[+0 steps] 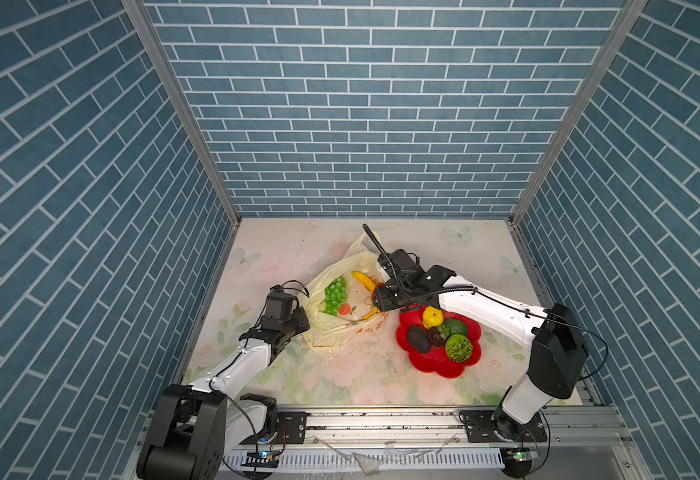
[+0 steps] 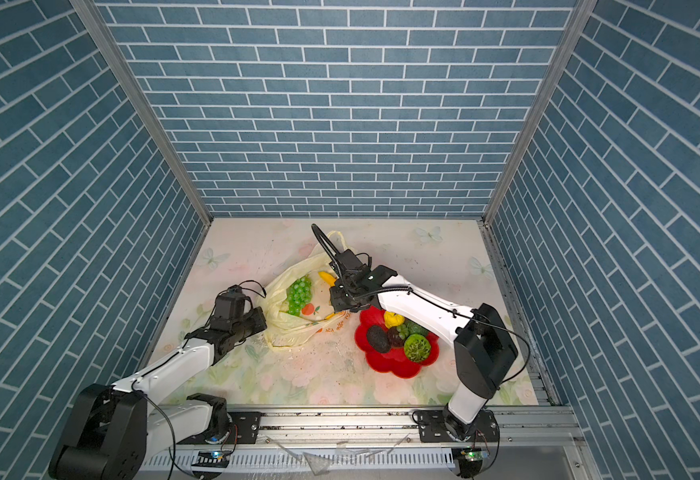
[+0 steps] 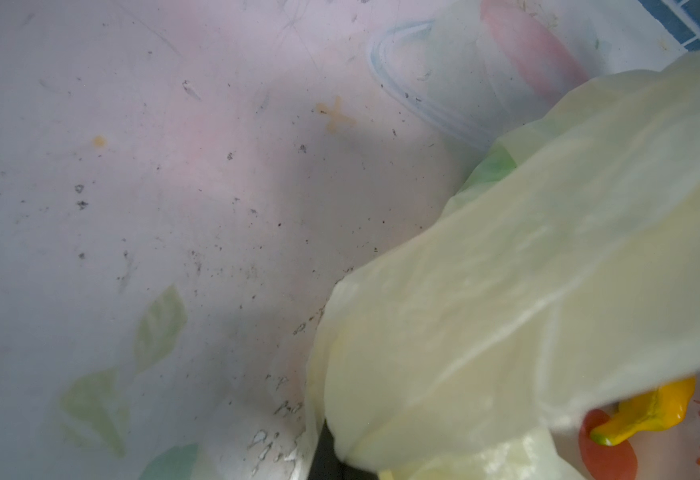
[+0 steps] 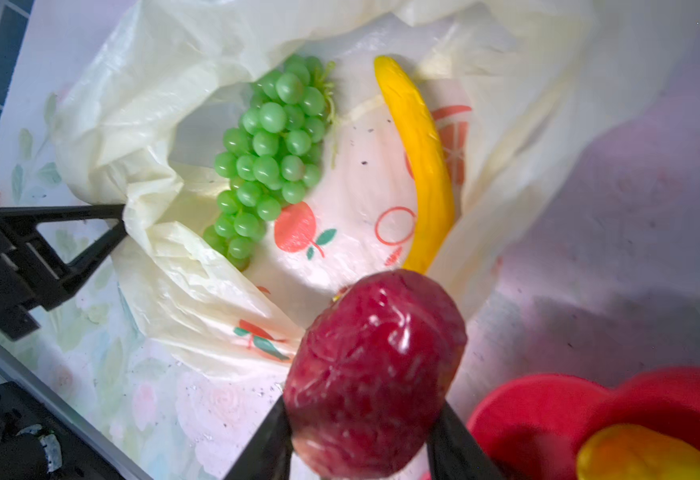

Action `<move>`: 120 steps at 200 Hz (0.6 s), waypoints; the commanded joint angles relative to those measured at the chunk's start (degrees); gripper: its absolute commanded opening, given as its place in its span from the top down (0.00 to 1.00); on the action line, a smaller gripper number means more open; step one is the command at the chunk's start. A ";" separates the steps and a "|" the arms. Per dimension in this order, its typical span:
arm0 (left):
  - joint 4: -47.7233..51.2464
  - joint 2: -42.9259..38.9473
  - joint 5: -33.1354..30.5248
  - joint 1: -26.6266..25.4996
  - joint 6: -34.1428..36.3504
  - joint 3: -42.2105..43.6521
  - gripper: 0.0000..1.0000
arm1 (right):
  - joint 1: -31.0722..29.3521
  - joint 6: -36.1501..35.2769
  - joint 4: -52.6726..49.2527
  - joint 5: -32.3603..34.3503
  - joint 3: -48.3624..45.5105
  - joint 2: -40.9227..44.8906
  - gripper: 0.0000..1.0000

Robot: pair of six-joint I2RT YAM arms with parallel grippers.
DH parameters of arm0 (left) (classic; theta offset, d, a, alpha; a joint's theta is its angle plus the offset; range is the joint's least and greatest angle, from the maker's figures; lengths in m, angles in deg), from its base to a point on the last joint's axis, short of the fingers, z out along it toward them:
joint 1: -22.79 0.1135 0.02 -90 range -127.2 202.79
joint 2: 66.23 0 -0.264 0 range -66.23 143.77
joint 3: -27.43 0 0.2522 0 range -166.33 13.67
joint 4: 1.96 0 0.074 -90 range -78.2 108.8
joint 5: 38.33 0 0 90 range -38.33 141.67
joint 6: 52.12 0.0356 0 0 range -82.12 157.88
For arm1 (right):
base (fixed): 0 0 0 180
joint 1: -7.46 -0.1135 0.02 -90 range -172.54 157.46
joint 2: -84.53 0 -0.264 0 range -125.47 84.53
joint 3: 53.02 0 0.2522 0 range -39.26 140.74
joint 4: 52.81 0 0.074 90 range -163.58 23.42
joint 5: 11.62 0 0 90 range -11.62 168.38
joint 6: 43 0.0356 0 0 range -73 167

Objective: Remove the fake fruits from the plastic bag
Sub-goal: 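Lift the red fruit out of the bag over the red plate, then lower the red fruit into the red plate and open the right gripper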

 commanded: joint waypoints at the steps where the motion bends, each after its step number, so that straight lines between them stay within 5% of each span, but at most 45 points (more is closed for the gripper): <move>1: -1.50 -0.31 0.01 0.33 1.46 0.66 1.00 | 1.61 0.88 -7.63 1.46 -4.05 4.96 0.51; 120: -3.11 0.35 0.30 0.33 1.45 1.51 1.00 | 7.14 3.20 -22.41 3.16 -13.02 15.32 0.51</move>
